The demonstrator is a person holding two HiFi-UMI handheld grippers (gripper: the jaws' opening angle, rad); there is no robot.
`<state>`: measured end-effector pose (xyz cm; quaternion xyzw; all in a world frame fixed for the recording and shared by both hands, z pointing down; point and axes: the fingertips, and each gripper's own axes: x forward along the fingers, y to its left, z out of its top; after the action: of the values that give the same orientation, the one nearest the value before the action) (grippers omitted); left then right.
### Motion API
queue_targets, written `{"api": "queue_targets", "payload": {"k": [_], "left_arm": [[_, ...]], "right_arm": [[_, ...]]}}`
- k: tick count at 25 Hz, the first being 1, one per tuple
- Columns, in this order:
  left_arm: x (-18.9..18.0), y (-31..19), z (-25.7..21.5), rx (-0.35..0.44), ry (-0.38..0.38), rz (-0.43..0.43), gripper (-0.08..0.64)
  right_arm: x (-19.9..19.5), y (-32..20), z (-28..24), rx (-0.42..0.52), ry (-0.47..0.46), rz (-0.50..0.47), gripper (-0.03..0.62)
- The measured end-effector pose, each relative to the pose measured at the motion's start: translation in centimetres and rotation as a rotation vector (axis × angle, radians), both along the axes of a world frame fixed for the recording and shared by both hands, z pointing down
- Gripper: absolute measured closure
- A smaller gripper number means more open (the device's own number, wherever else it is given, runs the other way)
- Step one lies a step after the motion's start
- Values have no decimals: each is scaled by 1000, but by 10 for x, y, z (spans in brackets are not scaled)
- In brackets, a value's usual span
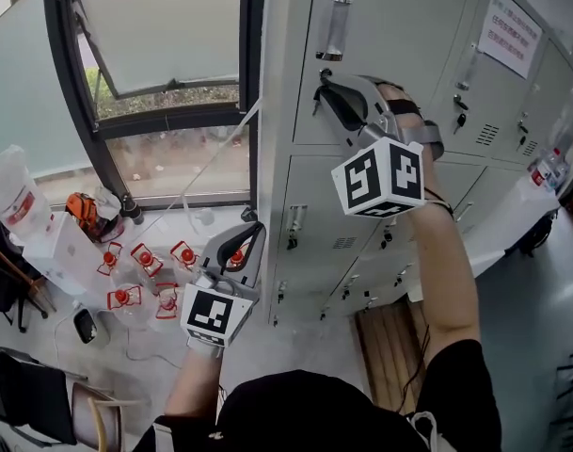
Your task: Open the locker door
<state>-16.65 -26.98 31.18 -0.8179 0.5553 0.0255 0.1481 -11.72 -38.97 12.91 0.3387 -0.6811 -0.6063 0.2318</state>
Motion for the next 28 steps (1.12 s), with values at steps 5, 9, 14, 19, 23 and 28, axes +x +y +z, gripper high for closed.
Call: {"api": "queue_targets", "payload": {"k": [5, 9, 14, 19, 23, 28], "left_arm": [[21, -9, -1, 2, 2, 67, 535], [50, -14, 2, 3, -4, 142, 535], [86, -21, -1, 3, -14, 242, 535], [132, -21, -1, 5, -29, 363, 535], [176, -18, 2, 2, -44, 467, 535], [225, -12, 9, -22, -47, 580, 535]], "right_arm": [[16, 24, -2, 18, 0, -23, 541], [39, 50, 0, 38, 1, -27, 543], [71, 75, -1, 30, -28, -43, 548], [119, 101, 0, 26, -65, -11, 548], [170, 110, -1, 20, -107, 68, 548], [242, 114, -2, 22, -165, 222, 546]]}}
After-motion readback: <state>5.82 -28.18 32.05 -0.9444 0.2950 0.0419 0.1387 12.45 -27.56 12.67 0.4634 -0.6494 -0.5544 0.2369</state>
